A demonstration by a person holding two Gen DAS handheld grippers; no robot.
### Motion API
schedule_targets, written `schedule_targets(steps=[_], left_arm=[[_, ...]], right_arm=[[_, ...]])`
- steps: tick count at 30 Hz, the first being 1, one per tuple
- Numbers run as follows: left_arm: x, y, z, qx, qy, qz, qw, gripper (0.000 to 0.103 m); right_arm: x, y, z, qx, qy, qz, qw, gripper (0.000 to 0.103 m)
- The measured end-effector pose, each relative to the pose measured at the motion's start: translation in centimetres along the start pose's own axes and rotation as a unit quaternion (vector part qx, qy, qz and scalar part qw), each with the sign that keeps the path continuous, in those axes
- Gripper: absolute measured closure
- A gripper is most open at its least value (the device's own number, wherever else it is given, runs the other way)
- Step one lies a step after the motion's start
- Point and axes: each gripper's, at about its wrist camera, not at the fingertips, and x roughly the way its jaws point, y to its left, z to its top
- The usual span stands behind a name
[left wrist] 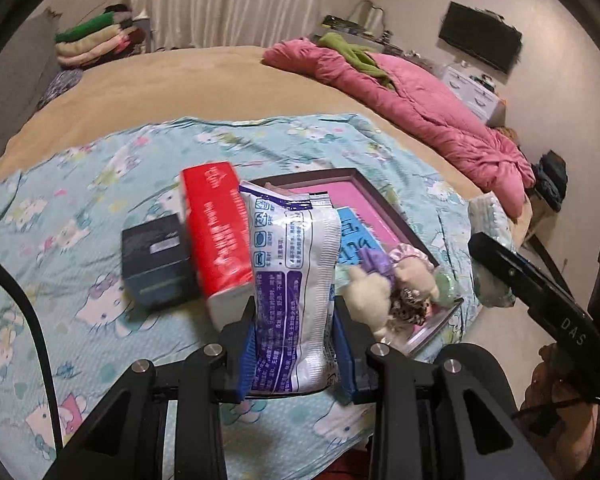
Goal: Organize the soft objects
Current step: 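Carry the white-purple packet and Flower pack with both grippers over the box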
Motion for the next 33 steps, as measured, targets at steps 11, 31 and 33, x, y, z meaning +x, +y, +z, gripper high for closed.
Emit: schedule_targets(steps=[11, 31, 33], left_arm=[[4.6, -3.2, 1.8, 0.033, 0.038, 0.015, 0.9986, 0.069], [12.0, -5.0, 3.9, 0.050, 0.087, 0.028, 0.9945, 0.069], [12.3, -5.1, 3.9, 0.051, 0.089, 0.026, 0.9944, 0.069]], right_arm=[[0.1, -4.4, 0.2, 0.041, -0.023, -0.005, 0.999, 0.050], [2.0, -9.1, 0.4, 0.067, -0.021, -0.044, 0.997, 0.050], [2.6, -9.4, 0.3, 0.066, -0.015, -0.048, 0.997, 0.050]])
